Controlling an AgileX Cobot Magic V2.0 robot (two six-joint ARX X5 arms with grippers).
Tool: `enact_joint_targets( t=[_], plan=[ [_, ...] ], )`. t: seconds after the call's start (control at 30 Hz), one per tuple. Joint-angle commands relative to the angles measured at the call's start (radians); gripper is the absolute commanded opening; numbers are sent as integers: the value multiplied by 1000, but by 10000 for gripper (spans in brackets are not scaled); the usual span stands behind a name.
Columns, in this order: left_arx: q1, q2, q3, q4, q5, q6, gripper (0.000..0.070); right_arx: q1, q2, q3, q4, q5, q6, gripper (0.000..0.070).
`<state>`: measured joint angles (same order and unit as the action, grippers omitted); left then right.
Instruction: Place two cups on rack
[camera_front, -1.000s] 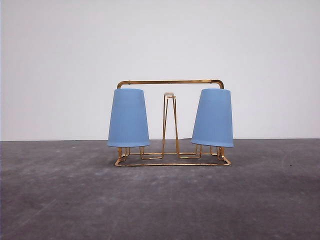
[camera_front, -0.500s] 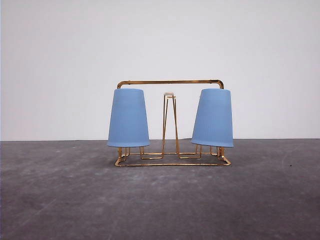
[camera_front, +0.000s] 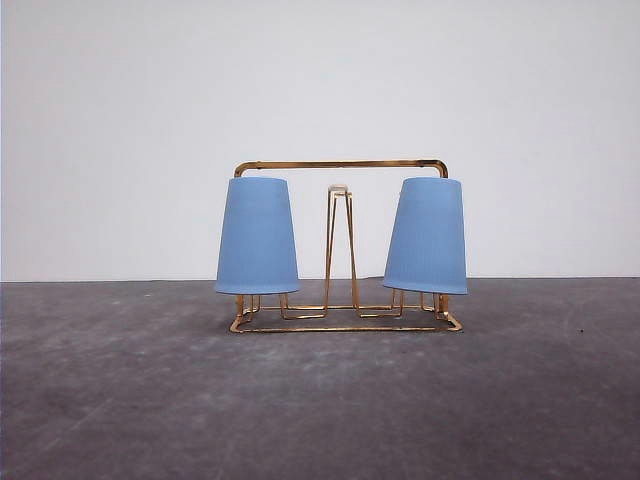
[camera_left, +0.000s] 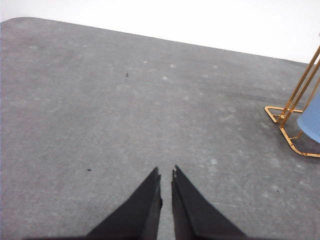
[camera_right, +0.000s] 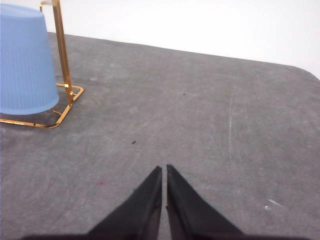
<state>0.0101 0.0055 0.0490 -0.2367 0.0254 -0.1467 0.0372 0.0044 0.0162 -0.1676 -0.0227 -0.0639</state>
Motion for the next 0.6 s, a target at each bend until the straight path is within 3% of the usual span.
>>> enact_joint_targets(
  t=[0.0, 0.57],
  plan=[
    [1, -1, -14, -9, 0, -1, 23, -1, -1, -5, 14, 0, 4, 15],
    [1, -1, -14, -9, 0, -1, 23, -1, -1, -5, 15, 0, 3, 15]
  ],
)
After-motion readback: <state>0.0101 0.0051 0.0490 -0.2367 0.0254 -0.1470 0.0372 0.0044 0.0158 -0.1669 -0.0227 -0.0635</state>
